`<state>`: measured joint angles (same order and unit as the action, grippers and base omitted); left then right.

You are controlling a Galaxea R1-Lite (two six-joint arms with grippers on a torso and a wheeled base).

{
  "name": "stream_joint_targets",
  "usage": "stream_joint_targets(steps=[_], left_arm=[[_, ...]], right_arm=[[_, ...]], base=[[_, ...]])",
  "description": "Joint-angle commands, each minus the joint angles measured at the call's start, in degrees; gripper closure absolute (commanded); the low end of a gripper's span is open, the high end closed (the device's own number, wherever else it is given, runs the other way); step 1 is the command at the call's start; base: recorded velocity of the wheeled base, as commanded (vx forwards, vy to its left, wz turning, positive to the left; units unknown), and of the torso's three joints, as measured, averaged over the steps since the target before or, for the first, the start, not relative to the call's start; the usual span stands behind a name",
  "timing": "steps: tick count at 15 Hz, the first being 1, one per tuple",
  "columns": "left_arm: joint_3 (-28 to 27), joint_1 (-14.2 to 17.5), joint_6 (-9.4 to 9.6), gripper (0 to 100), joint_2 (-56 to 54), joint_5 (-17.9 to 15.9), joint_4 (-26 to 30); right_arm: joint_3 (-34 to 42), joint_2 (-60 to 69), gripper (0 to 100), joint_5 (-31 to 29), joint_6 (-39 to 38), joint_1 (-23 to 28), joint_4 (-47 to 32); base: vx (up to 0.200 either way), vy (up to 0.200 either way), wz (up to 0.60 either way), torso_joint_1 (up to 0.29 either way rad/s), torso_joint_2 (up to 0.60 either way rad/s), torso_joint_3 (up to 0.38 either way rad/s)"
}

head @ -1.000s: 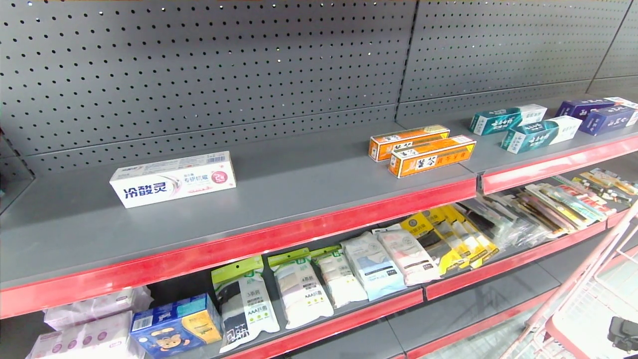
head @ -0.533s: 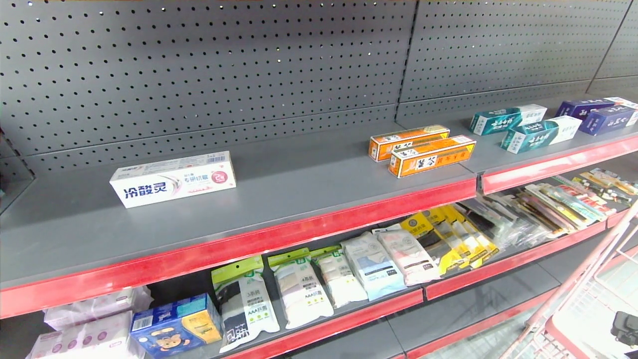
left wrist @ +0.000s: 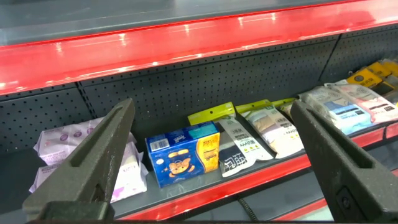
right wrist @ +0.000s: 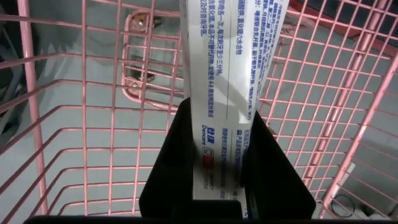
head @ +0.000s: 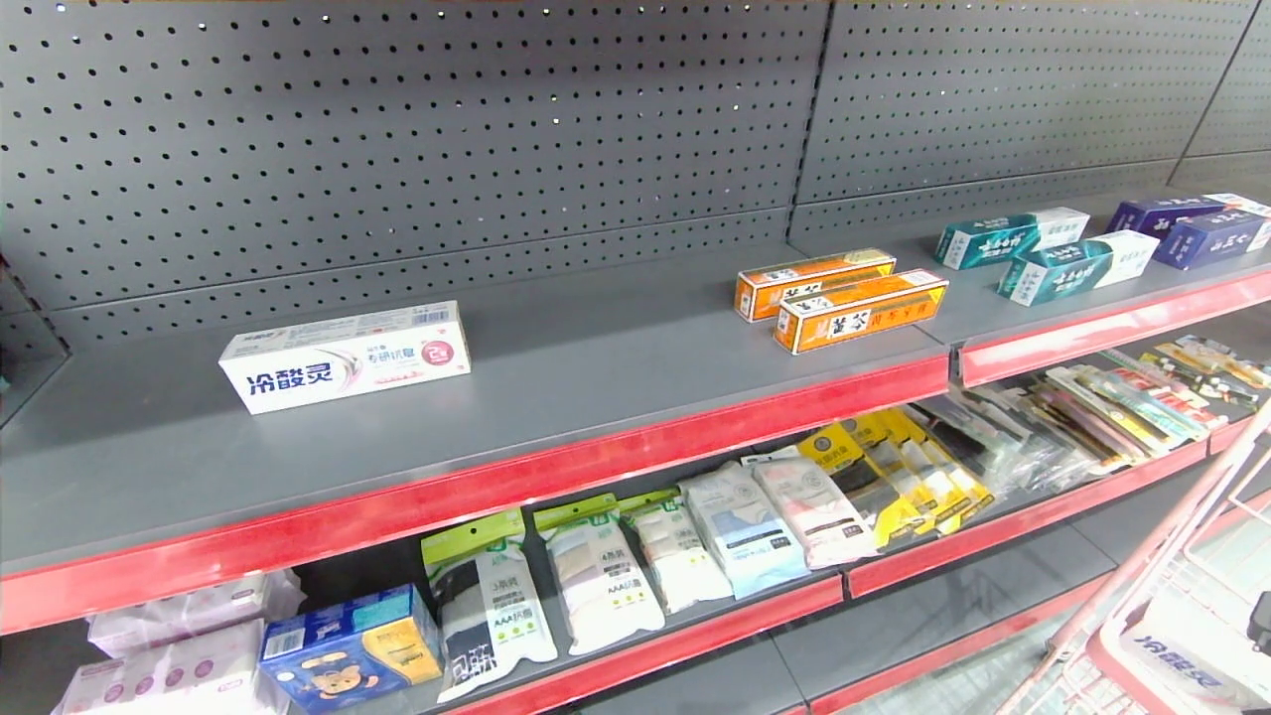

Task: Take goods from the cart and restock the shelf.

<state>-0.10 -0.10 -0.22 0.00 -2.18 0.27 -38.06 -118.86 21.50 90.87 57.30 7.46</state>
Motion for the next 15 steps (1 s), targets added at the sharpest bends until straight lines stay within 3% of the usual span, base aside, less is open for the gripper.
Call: stream_joint_targets(steps=[1,10,15], left_arm=[[0.01,0.01,-0.04,0,0.09,-0.02,0.00],[0.01,0.01,-0.04,0,0.09,-0.02,0.00],[0.01,0.01,-0.04,0,0.09,-0.02,0.00]], right_arm=[[3.96,6.97,100,-0.15,-0.43,0.00,0.01],[13.63,23.94,100,0.56,-3.07,0.00,0.01],[13.45,29.74,100,1.52,-12.47,0.00,0.89]], base=[[0.000,0.000,0.00,0.000,0.00,0.000],[0.000,0.000,0.00,0.000,0.00,0.000],[0.000,0.000,0.00,0.000,0.00,0.000]])
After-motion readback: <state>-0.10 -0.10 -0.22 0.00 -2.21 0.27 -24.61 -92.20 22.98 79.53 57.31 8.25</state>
